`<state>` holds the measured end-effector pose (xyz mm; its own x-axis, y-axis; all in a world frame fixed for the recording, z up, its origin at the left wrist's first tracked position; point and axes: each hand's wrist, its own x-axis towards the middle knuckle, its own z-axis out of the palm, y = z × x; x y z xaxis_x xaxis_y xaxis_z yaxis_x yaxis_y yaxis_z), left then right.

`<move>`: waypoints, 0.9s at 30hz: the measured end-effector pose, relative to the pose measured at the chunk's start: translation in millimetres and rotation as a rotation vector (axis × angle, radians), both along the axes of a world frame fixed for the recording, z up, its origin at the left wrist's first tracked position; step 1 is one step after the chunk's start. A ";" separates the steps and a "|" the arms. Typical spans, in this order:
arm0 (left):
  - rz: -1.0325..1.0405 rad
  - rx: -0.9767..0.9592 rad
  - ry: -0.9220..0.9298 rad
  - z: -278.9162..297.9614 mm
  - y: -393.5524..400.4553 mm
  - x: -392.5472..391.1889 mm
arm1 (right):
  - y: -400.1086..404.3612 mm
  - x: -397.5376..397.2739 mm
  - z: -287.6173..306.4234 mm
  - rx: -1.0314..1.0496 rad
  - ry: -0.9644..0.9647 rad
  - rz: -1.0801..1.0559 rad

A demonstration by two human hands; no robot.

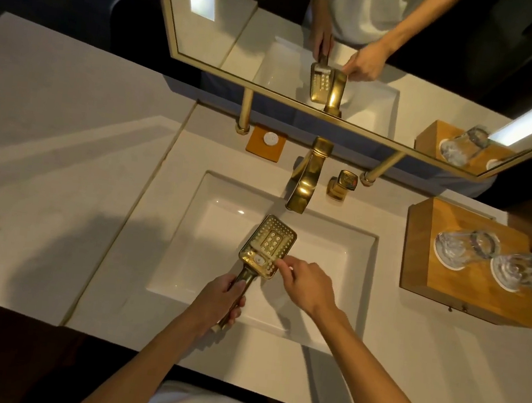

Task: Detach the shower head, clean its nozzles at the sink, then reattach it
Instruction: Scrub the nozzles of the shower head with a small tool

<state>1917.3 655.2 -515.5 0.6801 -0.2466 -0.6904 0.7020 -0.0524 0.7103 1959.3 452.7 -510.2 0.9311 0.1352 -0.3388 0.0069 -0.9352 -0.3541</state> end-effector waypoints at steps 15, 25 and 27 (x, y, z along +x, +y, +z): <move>-0.010 0.081 -0.049 6.7 -5.4 2.0 | 1.2 -4.6 5.0 -0.010 -0.021 -0.006; -0.013 0.087 -0.021 6.5 -2.5 0.3 | 6.9 5.8 10.9 -0.023 0.053 -0.037; -0.008 0.088 -0.013 7.3 -3.6 2.1 | 12.4 -9.0 10.1 -0.070 0.035 0.042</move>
<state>1919.3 651.6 -508.2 0.6873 -0.1910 -0.7008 0.6921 -0.1207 0.7116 1950.3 465.1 -500.1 0.9126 0.1490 -0.3808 0.0356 -0.9567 -0.2890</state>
